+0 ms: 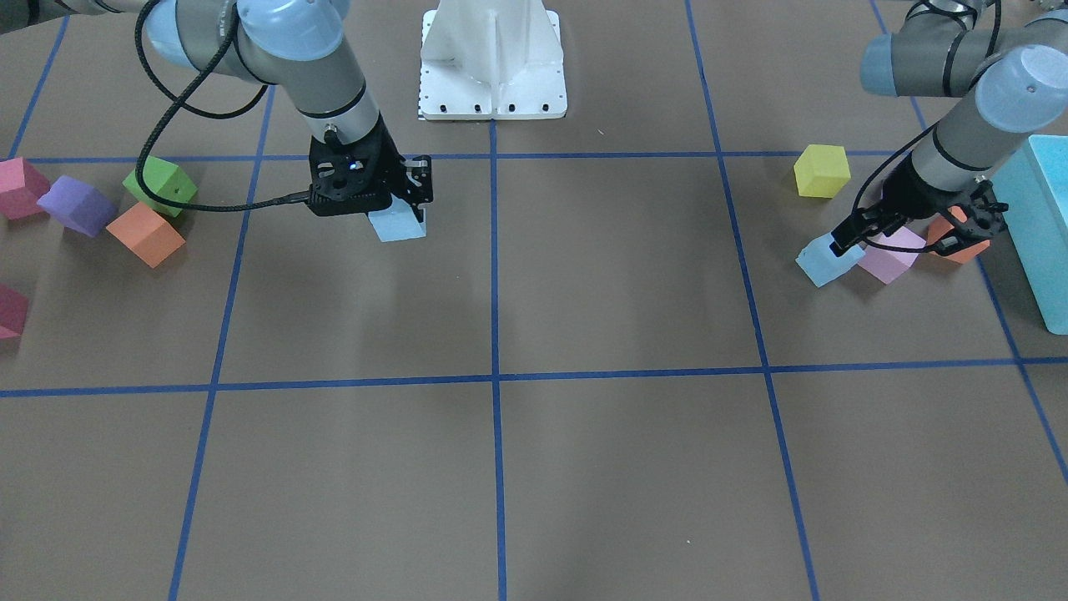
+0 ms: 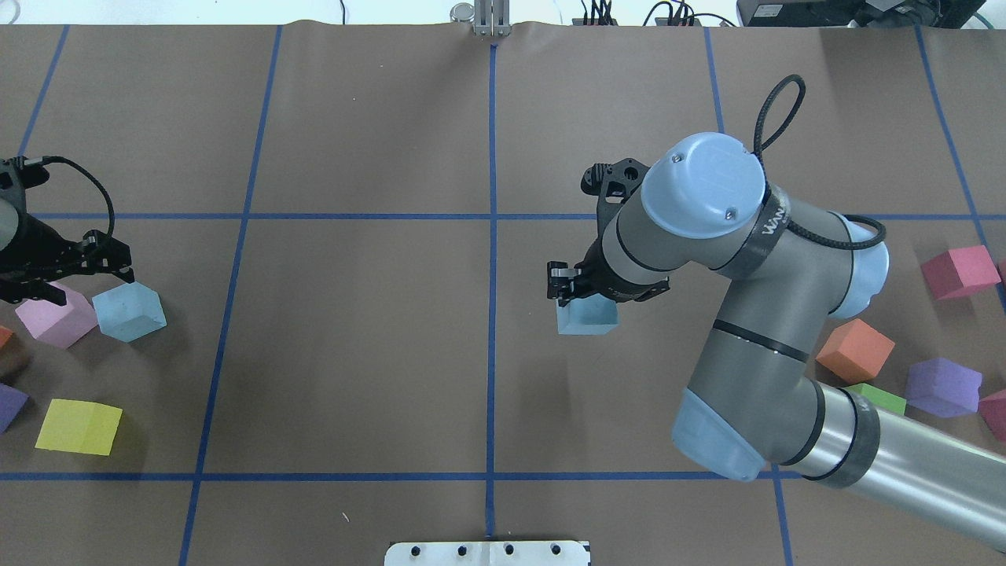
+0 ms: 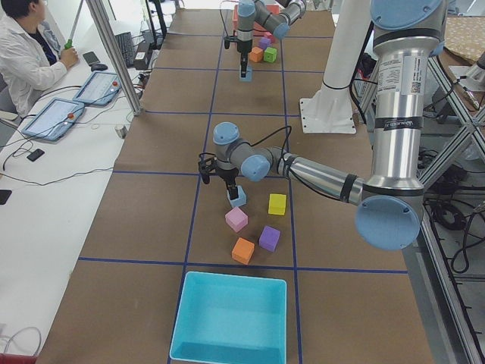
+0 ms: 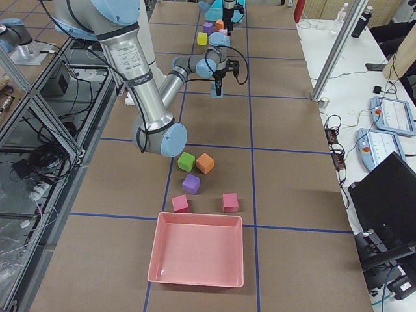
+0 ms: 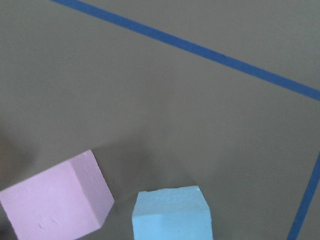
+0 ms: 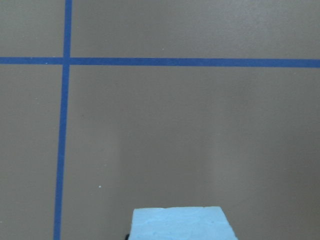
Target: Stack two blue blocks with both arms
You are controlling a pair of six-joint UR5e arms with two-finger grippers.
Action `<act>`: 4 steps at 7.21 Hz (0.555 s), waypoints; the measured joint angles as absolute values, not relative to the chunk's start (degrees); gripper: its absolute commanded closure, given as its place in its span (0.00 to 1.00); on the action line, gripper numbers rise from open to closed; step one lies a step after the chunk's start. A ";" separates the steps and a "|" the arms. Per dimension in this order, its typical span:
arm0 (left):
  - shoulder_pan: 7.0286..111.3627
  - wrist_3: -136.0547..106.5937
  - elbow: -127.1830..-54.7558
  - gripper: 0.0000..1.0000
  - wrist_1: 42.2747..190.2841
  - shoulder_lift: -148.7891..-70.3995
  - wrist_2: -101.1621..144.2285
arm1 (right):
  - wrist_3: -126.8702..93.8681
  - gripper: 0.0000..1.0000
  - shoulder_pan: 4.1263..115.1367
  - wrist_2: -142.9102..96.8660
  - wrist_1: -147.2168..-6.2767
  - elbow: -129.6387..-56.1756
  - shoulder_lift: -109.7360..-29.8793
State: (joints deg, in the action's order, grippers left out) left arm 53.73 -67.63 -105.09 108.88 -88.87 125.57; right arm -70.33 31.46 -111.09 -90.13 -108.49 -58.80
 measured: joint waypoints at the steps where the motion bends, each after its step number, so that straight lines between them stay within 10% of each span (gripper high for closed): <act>1: 52.99 -68.65 -105.10 0.03 110.10 -88.12 125.54 | -72.35 0.38 29.93 -109.71 -90.22 -108.20 -57.67; 4: 50.26 -70.92 -104.83 0.03 111.89 -87.24 123.44 | -74.25 0.38 28.48 -108.28 -90.71 -105.43 -54.31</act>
State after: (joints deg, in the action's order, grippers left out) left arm 50.26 -70.92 -104.83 111.89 -87.24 123.44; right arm -74.25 28.48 -108.28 -90.71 -105.43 -54.31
